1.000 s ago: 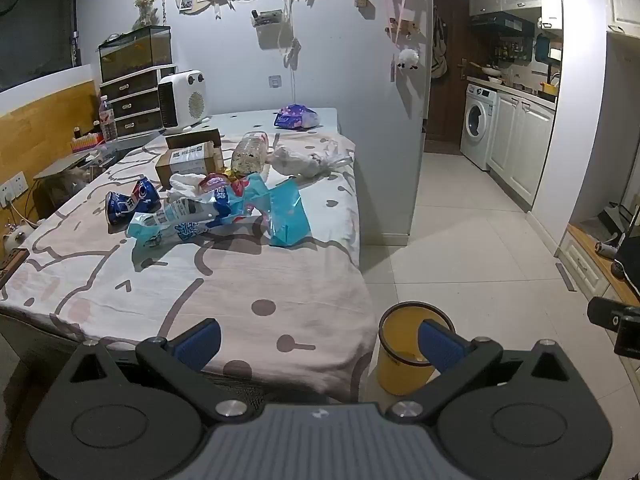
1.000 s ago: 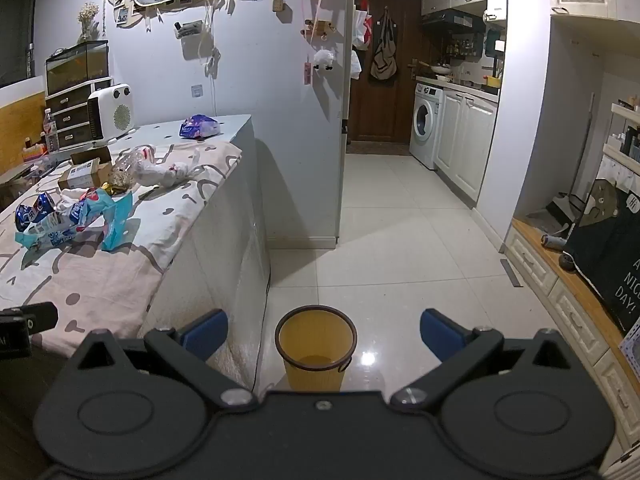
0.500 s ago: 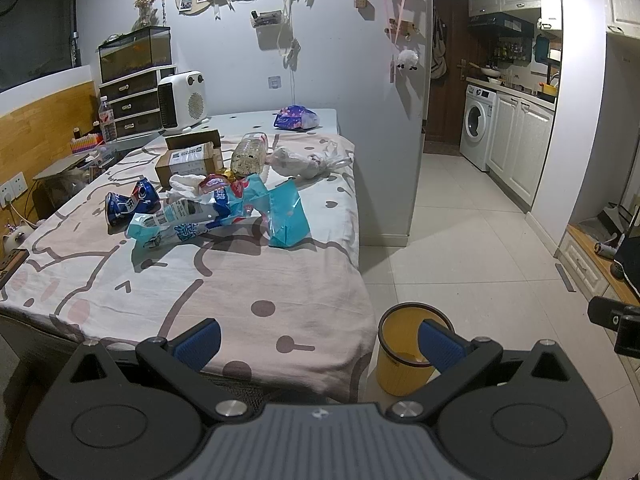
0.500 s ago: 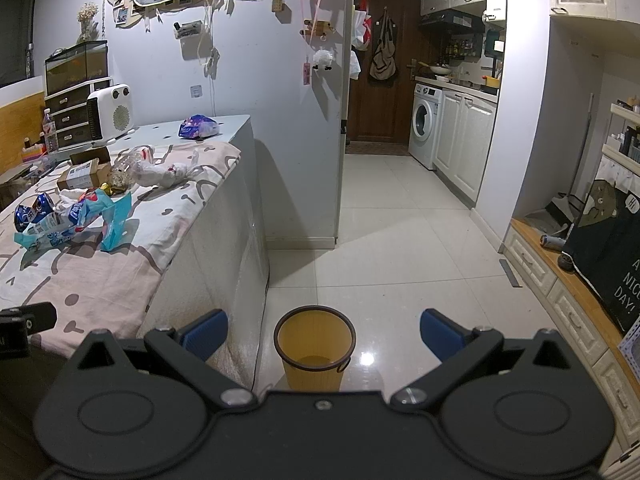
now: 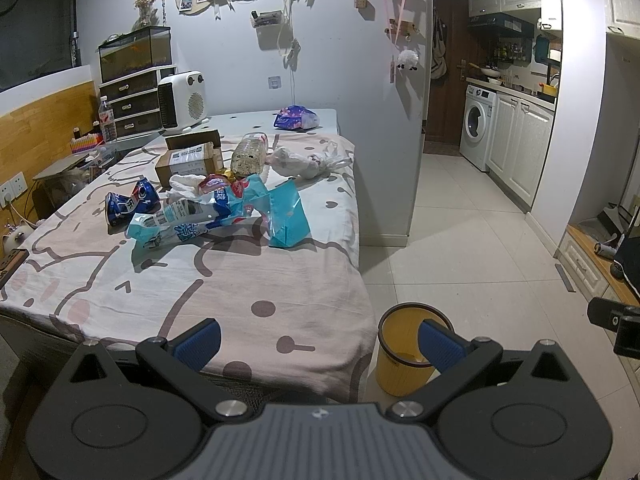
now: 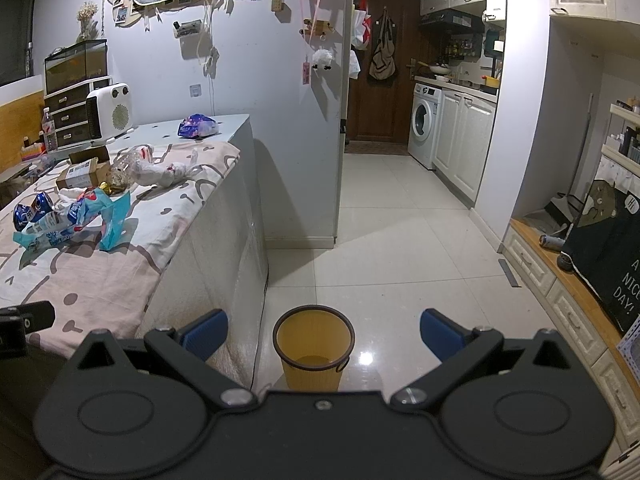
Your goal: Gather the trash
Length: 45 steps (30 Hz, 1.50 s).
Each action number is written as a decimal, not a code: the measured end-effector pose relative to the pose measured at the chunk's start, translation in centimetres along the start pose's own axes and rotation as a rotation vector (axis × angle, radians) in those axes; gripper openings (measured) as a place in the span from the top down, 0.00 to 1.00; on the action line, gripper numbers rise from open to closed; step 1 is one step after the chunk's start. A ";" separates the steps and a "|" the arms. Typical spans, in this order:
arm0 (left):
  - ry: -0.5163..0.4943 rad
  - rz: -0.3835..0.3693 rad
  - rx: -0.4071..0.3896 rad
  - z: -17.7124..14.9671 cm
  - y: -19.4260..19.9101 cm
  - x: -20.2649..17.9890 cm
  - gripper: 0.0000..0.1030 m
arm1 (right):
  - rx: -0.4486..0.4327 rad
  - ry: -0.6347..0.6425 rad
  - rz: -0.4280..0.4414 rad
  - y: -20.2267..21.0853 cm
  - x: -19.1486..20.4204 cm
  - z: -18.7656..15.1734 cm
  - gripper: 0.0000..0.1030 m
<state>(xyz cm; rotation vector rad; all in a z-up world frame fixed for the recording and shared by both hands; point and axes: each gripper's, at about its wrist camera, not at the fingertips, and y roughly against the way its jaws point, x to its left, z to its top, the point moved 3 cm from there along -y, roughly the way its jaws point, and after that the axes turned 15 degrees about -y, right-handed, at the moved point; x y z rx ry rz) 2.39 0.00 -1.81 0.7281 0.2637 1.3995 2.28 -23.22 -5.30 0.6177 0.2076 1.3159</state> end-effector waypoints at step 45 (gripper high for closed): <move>0.016 0.004 -0.007 0.2 -0.3 0.4 0.00 | -0.006 -0.006 0.001 0.2 -0.1 -0.2 0.00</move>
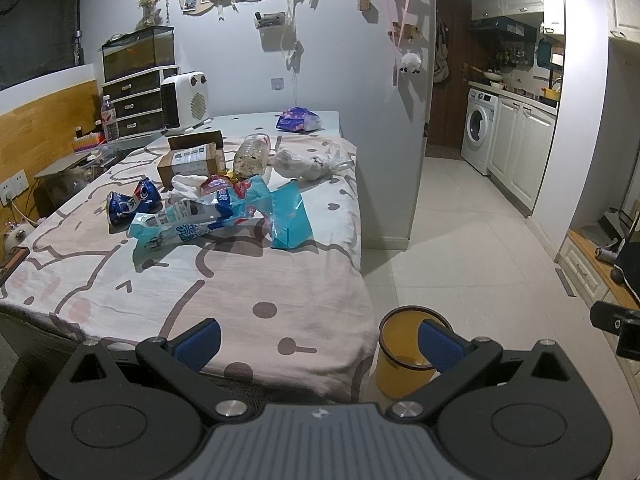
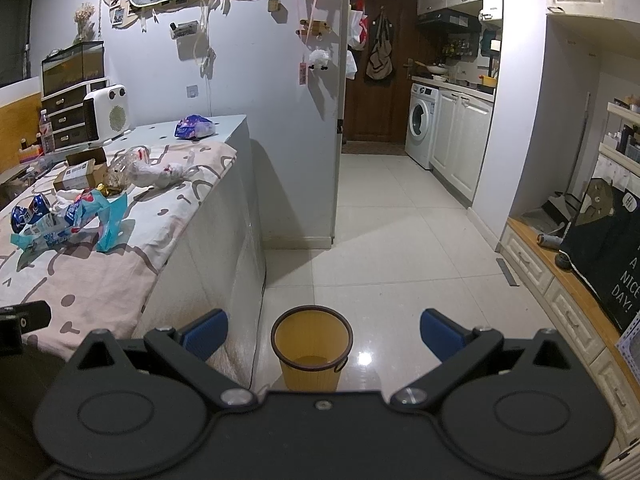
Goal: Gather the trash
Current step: 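Grasp the crushed blue Pepsi can with the left tool while the right tool grasps the blue wrapper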
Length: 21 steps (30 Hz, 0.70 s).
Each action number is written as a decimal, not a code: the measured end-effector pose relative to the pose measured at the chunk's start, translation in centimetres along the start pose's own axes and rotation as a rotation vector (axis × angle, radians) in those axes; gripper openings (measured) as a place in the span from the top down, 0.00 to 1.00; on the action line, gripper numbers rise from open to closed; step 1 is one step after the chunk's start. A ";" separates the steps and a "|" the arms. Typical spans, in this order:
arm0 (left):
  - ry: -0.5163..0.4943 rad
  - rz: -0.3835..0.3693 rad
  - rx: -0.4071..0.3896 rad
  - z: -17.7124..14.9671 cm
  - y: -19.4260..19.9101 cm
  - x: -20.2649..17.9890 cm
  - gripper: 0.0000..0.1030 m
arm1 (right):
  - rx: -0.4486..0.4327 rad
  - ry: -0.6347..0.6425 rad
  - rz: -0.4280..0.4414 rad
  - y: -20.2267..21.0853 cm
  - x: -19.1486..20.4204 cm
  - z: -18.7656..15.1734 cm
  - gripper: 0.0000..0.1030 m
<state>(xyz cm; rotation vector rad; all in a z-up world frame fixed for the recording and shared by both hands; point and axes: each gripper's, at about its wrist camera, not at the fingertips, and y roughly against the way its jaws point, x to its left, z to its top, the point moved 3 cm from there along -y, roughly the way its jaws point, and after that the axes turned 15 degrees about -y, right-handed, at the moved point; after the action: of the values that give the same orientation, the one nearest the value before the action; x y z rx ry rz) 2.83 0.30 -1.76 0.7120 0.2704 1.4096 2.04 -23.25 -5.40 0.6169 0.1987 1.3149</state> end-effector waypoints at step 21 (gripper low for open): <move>0.158 0.090 0.074 -1.5 -7.9 5.9 0.00 | 0.008 -0.027 0.114 -6.4 1.5 -0.2 0.00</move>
<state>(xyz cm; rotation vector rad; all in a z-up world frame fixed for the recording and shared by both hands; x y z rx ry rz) 9.28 6.37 -6.25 0.6812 0.4206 1.5514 7.73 -22.60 -8.63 0.6603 0.1486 1.4149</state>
